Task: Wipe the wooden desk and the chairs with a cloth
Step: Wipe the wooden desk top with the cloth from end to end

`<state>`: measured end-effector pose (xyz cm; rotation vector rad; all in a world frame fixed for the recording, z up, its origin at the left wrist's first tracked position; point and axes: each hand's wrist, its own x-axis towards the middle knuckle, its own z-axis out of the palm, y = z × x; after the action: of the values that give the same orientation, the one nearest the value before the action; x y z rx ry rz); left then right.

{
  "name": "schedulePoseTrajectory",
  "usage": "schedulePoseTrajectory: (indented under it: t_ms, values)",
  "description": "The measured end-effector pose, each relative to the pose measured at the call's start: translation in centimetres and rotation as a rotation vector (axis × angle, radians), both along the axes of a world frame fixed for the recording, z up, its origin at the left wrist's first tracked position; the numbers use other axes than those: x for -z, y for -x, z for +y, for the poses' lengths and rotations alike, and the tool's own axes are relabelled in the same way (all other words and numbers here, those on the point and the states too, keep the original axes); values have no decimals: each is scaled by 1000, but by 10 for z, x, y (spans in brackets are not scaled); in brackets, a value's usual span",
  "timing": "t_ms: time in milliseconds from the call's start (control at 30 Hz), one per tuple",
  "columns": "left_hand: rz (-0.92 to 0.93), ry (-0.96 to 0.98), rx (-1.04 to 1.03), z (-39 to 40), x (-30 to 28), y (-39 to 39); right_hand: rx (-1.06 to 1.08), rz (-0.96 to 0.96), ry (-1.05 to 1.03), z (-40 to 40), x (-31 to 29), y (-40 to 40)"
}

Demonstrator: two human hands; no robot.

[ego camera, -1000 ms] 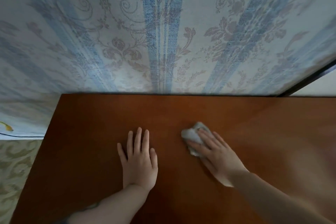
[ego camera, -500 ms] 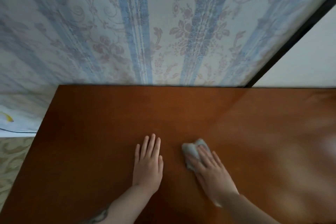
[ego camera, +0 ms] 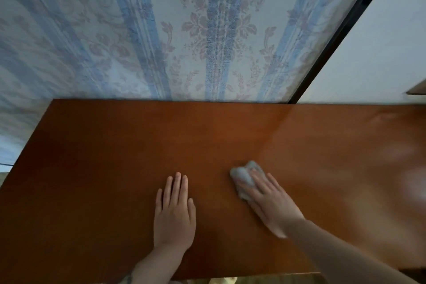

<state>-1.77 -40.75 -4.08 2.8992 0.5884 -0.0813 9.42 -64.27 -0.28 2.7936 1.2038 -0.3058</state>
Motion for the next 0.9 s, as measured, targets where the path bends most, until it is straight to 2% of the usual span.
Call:
schedulePoseTrajectory:
  t_ms: [100, 167, 233, 333, 433, 500, 567, 633, 700, 733, 800, 900]
  values:
    - [4, -16, -5, -2, 1, 0, 429, 111, -151, 47, 3, -17]
    - [4, -22, -5, -2, 1, 0, 511, 65, -232, 81, 9, -1]
    - [4, -21, 16, -2, -1, -1, 320, 52, -267, 85, 15, 32]
    - [12, -11, 26, -2, -2, 0, -77, 93, -168, 31, 11, 65]
    - [14, -12, 15, -7, -4, 0, -203, 11, -61, -19, 12, 33]
    - [0, -9, 9, -8, -7, -1, -100, 35, -58, -18, 13, 1]
    - [-8, 2, -2, -8, -8, -2, 124, 57, -125, 12, 12, -22]
    - [-26, 20, -10, -8, -7, -3, 392, 46, -215, 54, 12, -22]
    - [-35, 36, -10, -6, -7, -1, 513, 21, -293, 86, 15, 4]
    - [-41, 39, -4, -6, -7, 0, 473, 16, -312, 92, 17, 26]
    - [-55, 46, 9, -5, -7, 1, 254, 46, -295, 79, 18, 74]
    - [-52, 54, 14, -3, -6, 0, -89, 50, -152, 18, 16, 95]
